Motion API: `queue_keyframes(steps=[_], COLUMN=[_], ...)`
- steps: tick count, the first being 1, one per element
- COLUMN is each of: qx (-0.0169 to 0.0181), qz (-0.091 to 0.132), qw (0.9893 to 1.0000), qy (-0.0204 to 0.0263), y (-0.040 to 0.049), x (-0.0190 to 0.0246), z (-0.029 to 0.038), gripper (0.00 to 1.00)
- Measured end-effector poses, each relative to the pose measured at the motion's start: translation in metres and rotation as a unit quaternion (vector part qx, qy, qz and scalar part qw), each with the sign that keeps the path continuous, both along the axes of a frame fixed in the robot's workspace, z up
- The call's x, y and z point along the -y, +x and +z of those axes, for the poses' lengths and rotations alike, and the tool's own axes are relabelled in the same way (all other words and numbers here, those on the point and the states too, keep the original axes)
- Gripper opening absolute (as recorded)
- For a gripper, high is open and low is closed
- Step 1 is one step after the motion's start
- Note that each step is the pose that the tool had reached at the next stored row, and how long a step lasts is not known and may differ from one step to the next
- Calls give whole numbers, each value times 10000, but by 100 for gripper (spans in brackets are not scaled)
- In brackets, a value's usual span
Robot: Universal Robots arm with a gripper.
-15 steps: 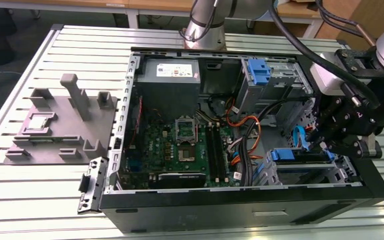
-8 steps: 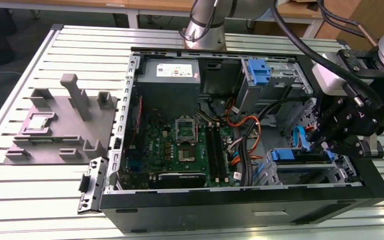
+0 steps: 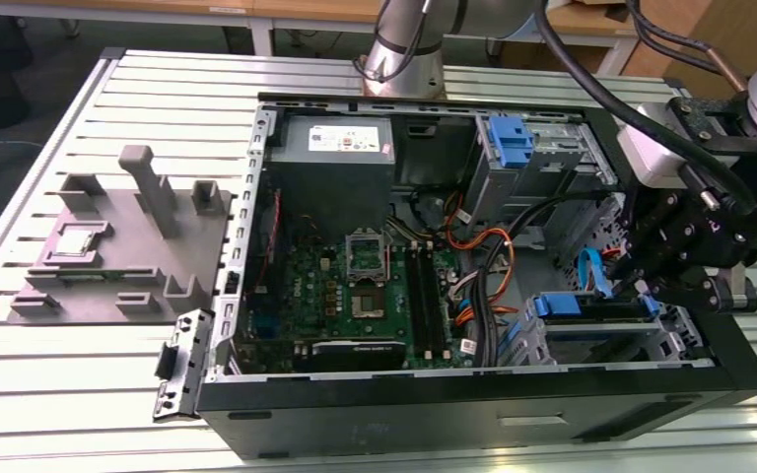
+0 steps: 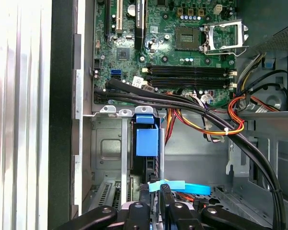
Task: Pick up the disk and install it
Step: 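Insert the second disk wire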
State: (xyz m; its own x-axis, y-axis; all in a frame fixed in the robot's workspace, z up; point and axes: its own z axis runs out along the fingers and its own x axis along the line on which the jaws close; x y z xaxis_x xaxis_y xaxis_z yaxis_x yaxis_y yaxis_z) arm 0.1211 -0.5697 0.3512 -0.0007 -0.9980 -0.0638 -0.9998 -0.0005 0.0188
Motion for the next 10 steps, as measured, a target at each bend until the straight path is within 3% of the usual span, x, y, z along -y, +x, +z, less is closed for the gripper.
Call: queue_keyframes(steps=[5,10], qx=[0,0], qz=[0,0], qw=[10000,10000], qy=[0,-1], y=[1,1], x=[1,0], z=[4,68], gripper=[24,24])
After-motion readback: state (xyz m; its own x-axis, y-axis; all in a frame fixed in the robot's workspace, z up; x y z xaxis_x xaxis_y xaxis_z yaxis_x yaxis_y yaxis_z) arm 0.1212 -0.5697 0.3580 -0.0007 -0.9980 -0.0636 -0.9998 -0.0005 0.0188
